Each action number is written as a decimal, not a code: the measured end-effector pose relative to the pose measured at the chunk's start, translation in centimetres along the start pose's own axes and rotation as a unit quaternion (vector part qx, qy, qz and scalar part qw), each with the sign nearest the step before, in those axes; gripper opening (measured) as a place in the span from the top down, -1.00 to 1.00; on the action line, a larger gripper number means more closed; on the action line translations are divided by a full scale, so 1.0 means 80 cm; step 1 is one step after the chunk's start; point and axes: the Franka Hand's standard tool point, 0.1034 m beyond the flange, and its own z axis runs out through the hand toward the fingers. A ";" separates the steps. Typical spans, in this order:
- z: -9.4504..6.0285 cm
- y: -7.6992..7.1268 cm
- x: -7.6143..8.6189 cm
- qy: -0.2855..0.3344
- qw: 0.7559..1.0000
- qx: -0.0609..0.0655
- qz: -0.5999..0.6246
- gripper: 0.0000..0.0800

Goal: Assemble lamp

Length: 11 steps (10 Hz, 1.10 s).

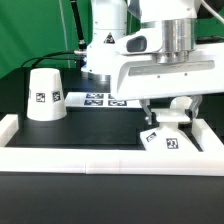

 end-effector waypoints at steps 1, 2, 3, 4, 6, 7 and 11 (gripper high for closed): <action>0.001 -0.007 0.012 0.010 1.000 0.001 -0.002 -0.34; 0.002 -0.006 0.017 0.012 1.000 0.001 -0.002 -0.34; 0.002 -0.006 0.020 0.013 1.000 0.001 -0.001 -0.34; 0.003 -0.006 0.024 0.014 1.000 0.002 0.011 -0.34; 0.003 -0.005 0.031 0.018 0.999 0.005 0.027 -0.34; 0.004 -0.004 0.035 0.019 0.999 0.006 0.037 -0.34; 0.006 -0.007 0.044 0.024 0.999 0.006 0.044 -0.37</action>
Offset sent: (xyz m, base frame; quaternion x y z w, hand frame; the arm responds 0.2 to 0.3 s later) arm 0.0208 0.0075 -0.0042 0.0181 -0.0082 0.0808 0.9965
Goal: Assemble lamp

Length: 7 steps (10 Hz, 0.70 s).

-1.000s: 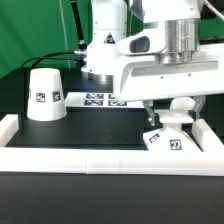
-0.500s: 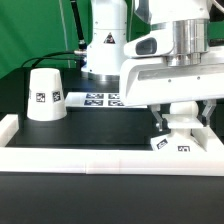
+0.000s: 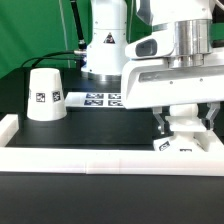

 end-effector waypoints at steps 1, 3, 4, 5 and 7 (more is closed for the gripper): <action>0.000 0.000 0.000 0.000 1.000 0.000 0.000 -0.37; 0.001 0.000 0.000 0.000 1.000 0.000 0.000 -0.66; 0.001 0.000 -0.001 0.000 1.000 0.000 0.000 -0.73; 0.000 0.000 -0.001 -0.001 1.000 0.000 -0.001 -0.74; -0.018 0.005 -0.021 -0.006 1.000 -0.003 -0.004 -0.75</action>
Offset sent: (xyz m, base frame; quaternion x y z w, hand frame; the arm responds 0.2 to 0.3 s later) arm 0.0000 0.0000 0.0000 0.0000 0.0000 0.0000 1.0000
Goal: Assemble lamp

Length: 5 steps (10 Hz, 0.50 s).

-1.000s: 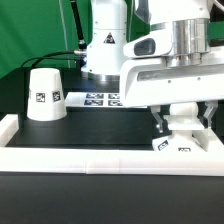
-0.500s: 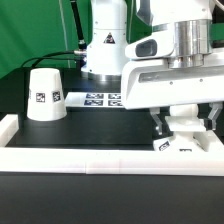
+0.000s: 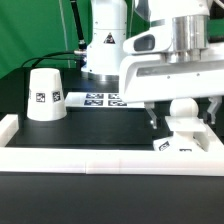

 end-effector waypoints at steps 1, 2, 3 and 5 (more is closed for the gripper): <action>-0.007 0.001 -0.013 -0.004 1.000 -0.001 0.003 -0.75; -0.017 -0.002 -0.026 -0.008 1.000 -0.002 0.017 -0.75; -0.027 -0.007 -0.037 -0.009 1.000 -0.002 0.027 -0.75; -0.033 -0.018 -0.048 -0.002 1.000 0.001 0.019 -0.75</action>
Offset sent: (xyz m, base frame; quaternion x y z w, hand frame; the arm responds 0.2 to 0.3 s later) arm -0.0447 0.0108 0.0255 0.0025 -0.0308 0.0842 0.9960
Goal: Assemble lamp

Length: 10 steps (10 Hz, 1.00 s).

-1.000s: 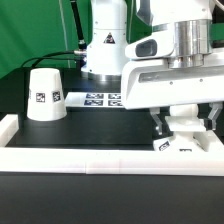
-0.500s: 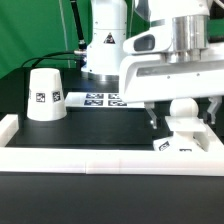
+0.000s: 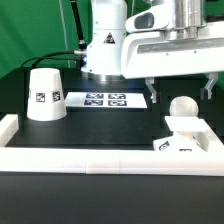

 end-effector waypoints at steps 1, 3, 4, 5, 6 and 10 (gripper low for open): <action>0.001 0.002 0.000 -0.001 1.000 0.000 0.001 -0.75; 0.002 0.002 0.000 -0.001 1.000 -0.001 0.001 -0.75; 0.002 0.004 -0.001 -0.001 1.000 0.000 0.011 -0.75; 0.004 0.000 -0.014 0.004 1.000 0.000 0.029 -0.75; 0.010 -0.003 -0.031 0.003 1.000 -0.001 0.030 -0.75; 0.018 -0.018 -0.053 -0.004 0.999 0.002 0.032 -0.75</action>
Offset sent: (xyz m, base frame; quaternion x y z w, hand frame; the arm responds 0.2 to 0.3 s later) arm -0.0087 -0.0117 -0.0003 0.0066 -0.0281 0.0524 0.9982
